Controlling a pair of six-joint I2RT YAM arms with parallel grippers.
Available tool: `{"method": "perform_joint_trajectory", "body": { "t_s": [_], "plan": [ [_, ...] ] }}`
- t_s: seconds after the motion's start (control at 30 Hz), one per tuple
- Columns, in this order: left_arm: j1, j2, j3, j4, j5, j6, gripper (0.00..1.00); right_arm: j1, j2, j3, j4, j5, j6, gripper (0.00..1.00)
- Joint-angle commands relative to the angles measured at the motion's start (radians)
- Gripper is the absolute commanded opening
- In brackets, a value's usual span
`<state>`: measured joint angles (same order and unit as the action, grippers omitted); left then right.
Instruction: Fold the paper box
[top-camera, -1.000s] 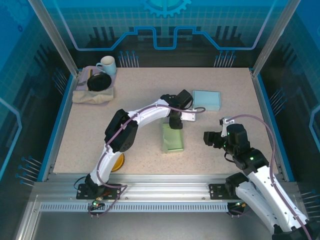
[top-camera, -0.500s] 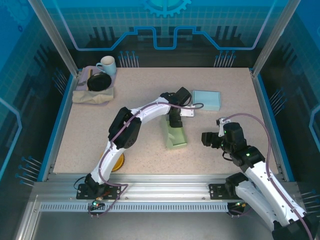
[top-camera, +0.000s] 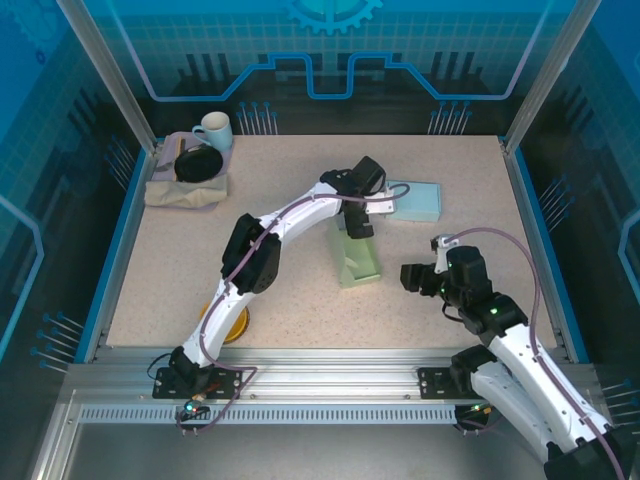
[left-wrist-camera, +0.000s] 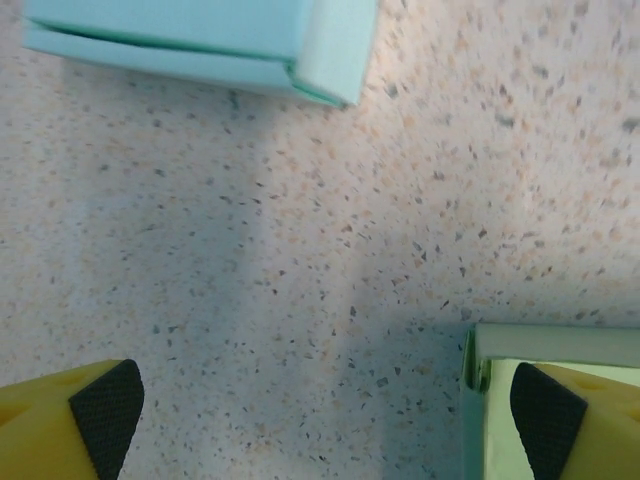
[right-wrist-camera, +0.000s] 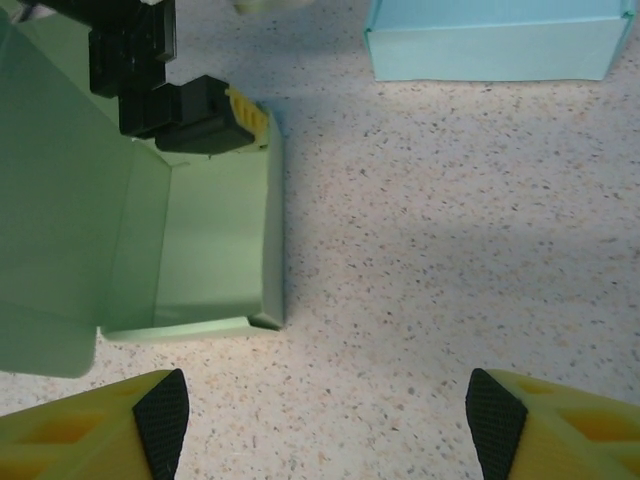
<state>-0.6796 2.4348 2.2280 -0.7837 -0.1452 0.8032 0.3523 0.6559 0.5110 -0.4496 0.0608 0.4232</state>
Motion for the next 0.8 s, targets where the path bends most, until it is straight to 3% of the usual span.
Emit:
{"method": "perform_joint_trajectory", "body": {
  "t_s": [0.0, 0.27, 0.53, 0.77],
  "plan": [
    [0.006, -0.022, 0.058, -0.084, 0.064, -0.126, 0.98, -0.013, 0.050, -0.013, 0.128, -0.068, 0.068, 0.75],
    [0.011, -0.077, 0.098, -0.090, 0.055, -0.240, 0.98, 0.034, 0.267, 0.088, 0.187, -0.074, 0.058, 0.75],
    [0.016, -0.164, 0.137, -0.097, -0.029, -0.392, 0.98, 0.121, 0.267, 0.149, 0.156, -0.006, 0.054, 0.75],
    [0.030, -0.210, 0.130, -0.124, -0.007, -0.584, 0.98, 0.190, 0.284, 0.196, 0.148, 0.020, 0.031, 0.75]
  ]
}}
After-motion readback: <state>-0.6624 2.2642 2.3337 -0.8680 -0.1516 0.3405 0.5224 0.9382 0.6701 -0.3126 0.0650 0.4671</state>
